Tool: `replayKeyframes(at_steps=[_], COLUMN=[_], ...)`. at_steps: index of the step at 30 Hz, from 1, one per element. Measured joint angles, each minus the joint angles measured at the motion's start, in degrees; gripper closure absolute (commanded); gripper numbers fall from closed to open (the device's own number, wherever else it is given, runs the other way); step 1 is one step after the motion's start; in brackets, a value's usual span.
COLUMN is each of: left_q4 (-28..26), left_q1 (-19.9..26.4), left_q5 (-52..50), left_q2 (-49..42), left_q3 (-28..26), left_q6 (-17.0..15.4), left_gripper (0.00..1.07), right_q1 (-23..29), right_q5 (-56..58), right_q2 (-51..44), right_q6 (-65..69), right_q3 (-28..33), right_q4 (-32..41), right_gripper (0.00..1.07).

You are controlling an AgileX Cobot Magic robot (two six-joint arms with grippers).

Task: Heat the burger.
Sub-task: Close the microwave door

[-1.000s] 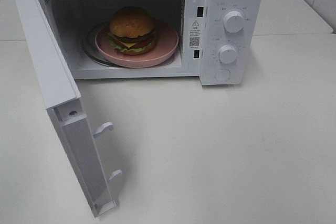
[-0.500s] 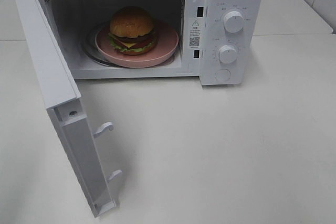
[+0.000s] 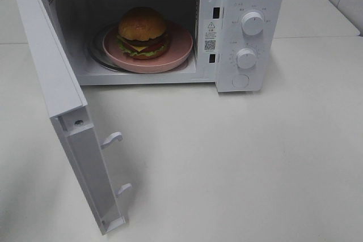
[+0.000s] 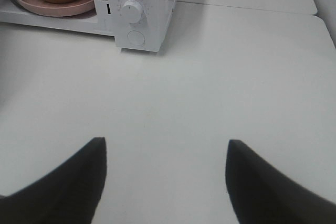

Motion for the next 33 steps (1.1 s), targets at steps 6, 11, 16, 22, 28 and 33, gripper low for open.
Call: replayKeyframes(at_steps=[6, 11, 16, 22, 28, 33], left_q4=[-12.4, -28.6, -38.2, -44.5, -45.4, -45.6], left_q1=[0.0, 0.0, 0.0, -1.6, -7.8, -10.7], left_q5=[-0.2, -0.3, -0.3, -0.4, -4.2, -6.4], left_q2=[11.5, 24.1, 29.2, 34.2, 40.0, 43.9], left_q3=[0.0, 0.0, 0.0, -1.0, -6.6, -10.7], left_q6=[13.2, 32.0, 41.4, 49.7, 51.9, 52.1], left_gripper=[1.06, 1.06, 1.06, 1.06, 1.06, 1.06], right_q1=[0.0, 0.0, 0.0, 0.0, 0.0, 0.0], right_q5=[0.0, 0.0, 0.0, 0.0, 0.0, 0.0], right_q2=[0.0, 0.0, 0.0, 0.0, 0.0, 0.0], right_q6=[0.0, 0.0, 0.0, 0.0, 0.0, 0.0], right_q3=[0.0, 0.0, 0.0, 0.0, 0.0, 0.0], right_q4=[0.0, 0.0, 0.0, 0.0, 0.0, 0.0], right_gripper=[0.45, 0.45, 0.45, 0.45, 0.45, 0.45])
